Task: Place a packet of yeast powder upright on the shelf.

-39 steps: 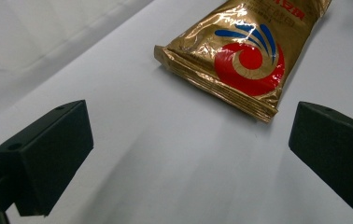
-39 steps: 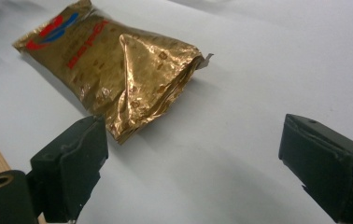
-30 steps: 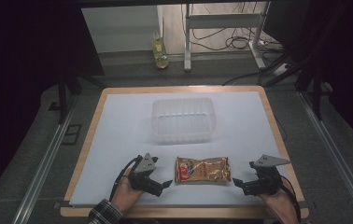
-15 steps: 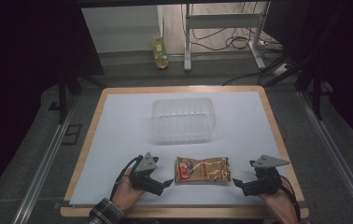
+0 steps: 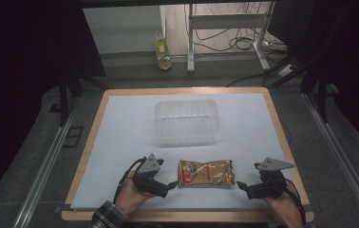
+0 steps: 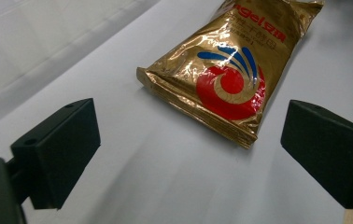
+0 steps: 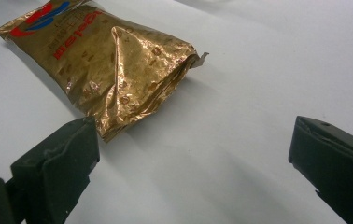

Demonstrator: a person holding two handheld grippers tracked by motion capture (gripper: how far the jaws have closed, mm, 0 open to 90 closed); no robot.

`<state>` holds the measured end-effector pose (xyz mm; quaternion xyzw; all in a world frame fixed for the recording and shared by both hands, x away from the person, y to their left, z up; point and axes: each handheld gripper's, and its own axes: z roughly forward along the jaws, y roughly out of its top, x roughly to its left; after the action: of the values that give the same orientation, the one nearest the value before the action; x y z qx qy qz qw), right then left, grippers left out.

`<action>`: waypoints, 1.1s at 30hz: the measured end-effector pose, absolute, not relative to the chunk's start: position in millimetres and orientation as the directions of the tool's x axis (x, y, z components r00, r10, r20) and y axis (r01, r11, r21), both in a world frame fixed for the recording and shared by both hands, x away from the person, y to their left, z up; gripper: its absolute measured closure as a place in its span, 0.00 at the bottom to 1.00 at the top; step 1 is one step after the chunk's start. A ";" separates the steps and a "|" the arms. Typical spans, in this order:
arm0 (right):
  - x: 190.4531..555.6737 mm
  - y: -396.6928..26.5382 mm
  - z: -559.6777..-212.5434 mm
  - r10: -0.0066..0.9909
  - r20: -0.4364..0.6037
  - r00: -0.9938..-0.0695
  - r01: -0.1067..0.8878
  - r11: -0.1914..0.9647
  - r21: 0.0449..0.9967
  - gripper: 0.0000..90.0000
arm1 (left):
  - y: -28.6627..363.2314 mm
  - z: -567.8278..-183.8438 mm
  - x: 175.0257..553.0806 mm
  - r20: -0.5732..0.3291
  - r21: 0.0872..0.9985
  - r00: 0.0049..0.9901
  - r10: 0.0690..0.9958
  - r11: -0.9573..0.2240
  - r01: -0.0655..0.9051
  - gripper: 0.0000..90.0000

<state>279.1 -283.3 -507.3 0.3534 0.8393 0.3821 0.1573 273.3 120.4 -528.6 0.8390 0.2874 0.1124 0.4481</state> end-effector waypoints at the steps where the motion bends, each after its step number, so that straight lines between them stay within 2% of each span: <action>1: 279.1 -283.3 -507.3 0.713 0.006 -0.701 0.473 0.458 0.753 0.02 | 120.4 -528.6 273.3 -0.069 0.817 0.810 0.583 -0.433 0.382 0.06; 4: 279.2 -283.3 -507.3 0.713 0.005 -0.701 0.472 0.458 0.753 0.02 | 116.0 -527.2 272.4 -0.050 0.816 0.817 0.575 -0.448 0.366 0.09; 8: 279.3 -283.3 -507.5 0.712 0.007 -0.702 0.472 0.458 0.753 0.02 | 109.3 -524.4 272.4 -0.048 0.821 0.826 0.561 -0.449 0.353 0.22; 11: 279.1 -283.0 -507.3 0.711 0.006 -0.703 0.470 0.458 0.755 0.02 | 107.4 -523.5 273.3 -0.053 0.822 0.829 0.556 -0.448 0.353 0.26; 13: 278.5 -282.3 -506.4 0.708 -0.003 -0.706 0.459 0.460 0.760 0.02 | 105.4 -522.5 274.7 -0.056 0.825 0.832 0.553 -0.443 0.350 0.35; 18: 279.0 -282.3 -507.1 0.709 -0.002 -0.705 0.461 0.461 0.758 0.02 | 98.0 -521.6 278.7 -0.056 0.832 0.835 0.548 -0.436 0.342 0.44; 24: 279.3 -282.3 -507.6 0.710 -0.003 -0.704 0.465 0.464 0.754 0.02 | 88.8 -522.6 282.3 -0.042 0.837 0.841 0.540 -0.440 0.325 0.68; 25: 279.4 -282.1 -507.8 0.709 -0.003 -0.705 0.465 0.465 0.753 0.02 | 86.7 -522.7 283.7 -0.041 0.839 0.845 0.533 -0.440 0.319 0.68; 26: 279.2 -281.6 -508.1 0.708 -0.004 -0.706 0.467 0.469 0.750 0.02 | 83.3 -523.0 285.6 -0.037 0.840 0.851 0.525 -0.445 0.311 0.78; 27: 279.2 -281.6 -508.1 0.708 -0.004 -0.706 0.467 0.469 0.750 0.02 | 83.3 -523.0 285.6 -0.037 0.840 0.851 0.525 -0.445 0.311 0.83; 28: 279.2 -281.4 -508.2 0.708 -0.005 -0.706 0.466 0.471 0.749 0.02 | 80.6 -523.3 286.9 -0.035 0.839 0.853 0.520 -0.448 0.307 0.83; 29: 279.3 -281.2 -508.6 0.707 -0.006 -0.707 0.466 0.473 0.748 0.02 | 77.0 -523.8 288.4 -0.029 0.836 0.857 0.515 -0.457 0.304 0.94; 31: 279.4 -281.2 -508.9 0.707 -0.006 -0.707 0.468 0.474 0.746 0.02 | 73.4 -524.3 289.7 -0.028 0.835 0.861 0.508 -0.462 0.300 0.99; 33: 279.2 -281.3 -508.9 0.707 -0.004 -0.707 0.470 0.473 0.745 0.02 | 71.9 -524.5 290.4 -0.030 0.833 0.864 0.502 -0.465 0.299 0.99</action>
<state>279.2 -281.3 -508.9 0.3487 0.8437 0.3763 0.1580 290.4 71.9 -524.5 0.8488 0.2360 0.1104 0.4601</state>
